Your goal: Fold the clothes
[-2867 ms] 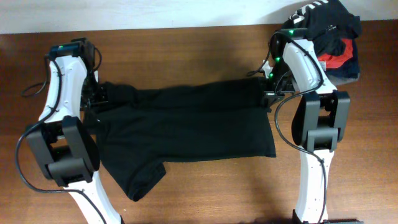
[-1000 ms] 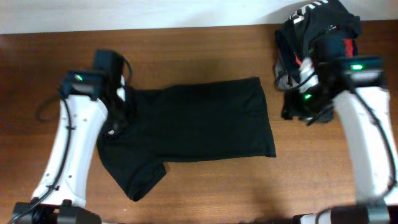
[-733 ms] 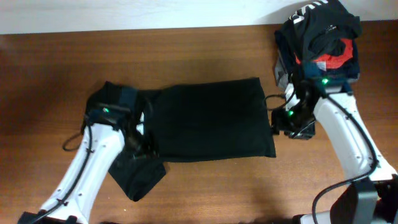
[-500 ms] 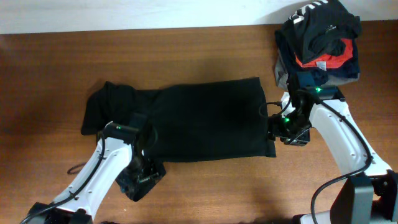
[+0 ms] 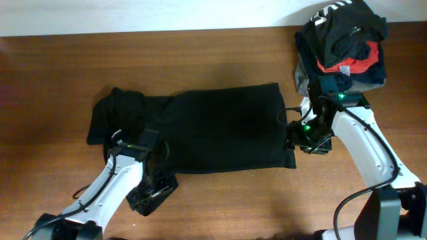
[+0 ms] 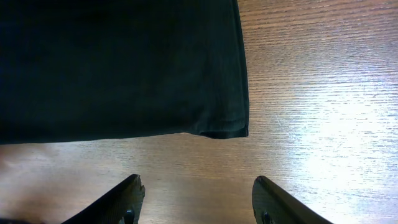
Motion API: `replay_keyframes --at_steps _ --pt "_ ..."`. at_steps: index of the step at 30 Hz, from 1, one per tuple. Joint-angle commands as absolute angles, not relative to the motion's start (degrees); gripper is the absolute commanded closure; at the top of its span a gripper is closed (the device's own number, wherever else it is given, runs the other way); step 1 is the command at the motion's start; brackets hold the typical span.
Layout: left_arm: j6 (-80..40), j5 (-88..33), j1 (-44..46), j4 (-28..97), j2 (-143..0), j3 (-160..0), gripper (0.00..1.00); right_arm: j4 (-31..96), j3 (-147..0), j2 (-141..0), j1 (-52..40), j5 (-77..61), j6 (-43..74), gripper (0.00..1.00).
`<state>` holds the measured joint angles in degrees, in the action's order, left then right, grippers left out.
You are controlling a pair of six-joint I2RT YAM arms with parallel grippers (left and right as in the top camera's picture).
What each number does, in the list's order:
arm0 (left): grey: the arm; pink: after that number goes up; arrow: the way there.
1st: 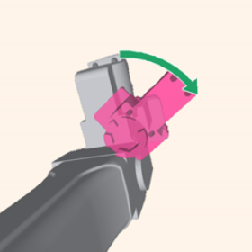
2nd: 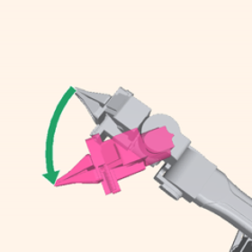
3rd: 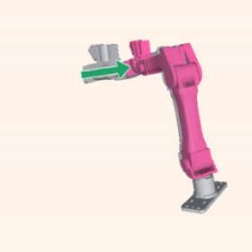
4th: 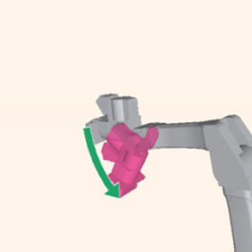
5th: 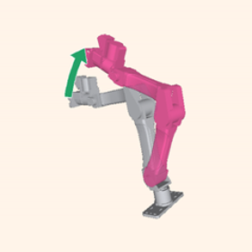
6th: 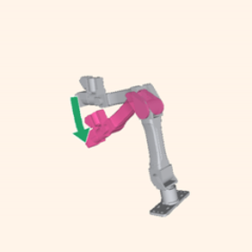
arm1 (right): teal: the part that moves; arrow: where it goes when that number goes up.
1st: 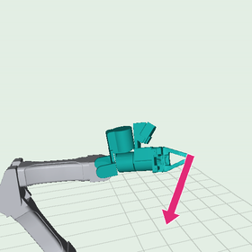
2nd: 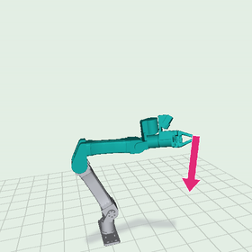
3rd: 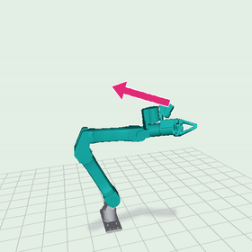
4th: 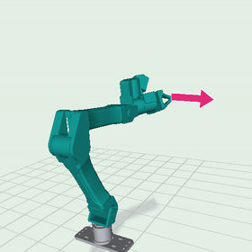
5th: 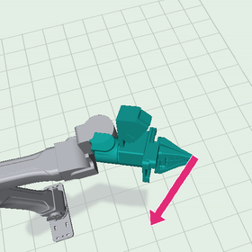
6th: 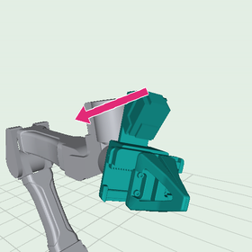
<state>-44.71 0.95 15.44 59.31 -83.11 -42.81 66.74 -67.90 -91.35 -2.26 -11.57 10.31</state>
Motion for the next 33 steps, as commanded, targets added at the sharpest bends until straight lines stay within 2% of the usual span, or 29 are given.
replay_keyframes --at_steps 1,6,12,13,14,15,16,17,33 --pt "-45.76 4.10 13.96 59.81 -82.15 -41.34 0.28 66.59 -67.70 -90.48 -2.61 -12.05 9.89 0.39" --pt "-45.78 1.69 13.69 61.01 -82.15 -39.77 0.28 66.35 -67.70 -90.48 -2.61 -12.03 9.82 0.39" --pt "-45.82 -0.89 13.69 55.92 -82.15 -35.92 0.29 65.80 -67.70 -90.48 -2.61 -12.05 9.26 0.39" --pt "-45.82 -0.84 13.69 55.64 -82.15 -35.92 0.35 65.82 -67.70 -90.48 -2.61 -12.03 9.23 0.39" --pt "-45.80 -0.84 13.69 55.31 -82.15 -35.92 0.58 65.80 -67.70 -90.48 -2.61 -12.03 9.23 0.39" --pt "-45.80 -0.84 13.69 55.05 -82.15 -35.92 0.75 65.80 -67.70 -90.48 -2.61 -12.03 9.15 0.39" --pt "-45.80 -0.80 13.69 54.76 -82.15 -35.92 0.91 65.80 -67.70 -90.48 -2.61 -12.03 8.80 0.39" --pt "-45.80 -0.64 13.69 54.43 -82.15 -35.99 0.99 65.82 -67.70 -90.48 -2.61 -12.01 8.80 0.39" --pt "-40.21 5.69 13.52 56.42 -82.13 -51.68 0.99 65.54 -66.83 -93.45 -2.59 -11.77 9.54 0.39"
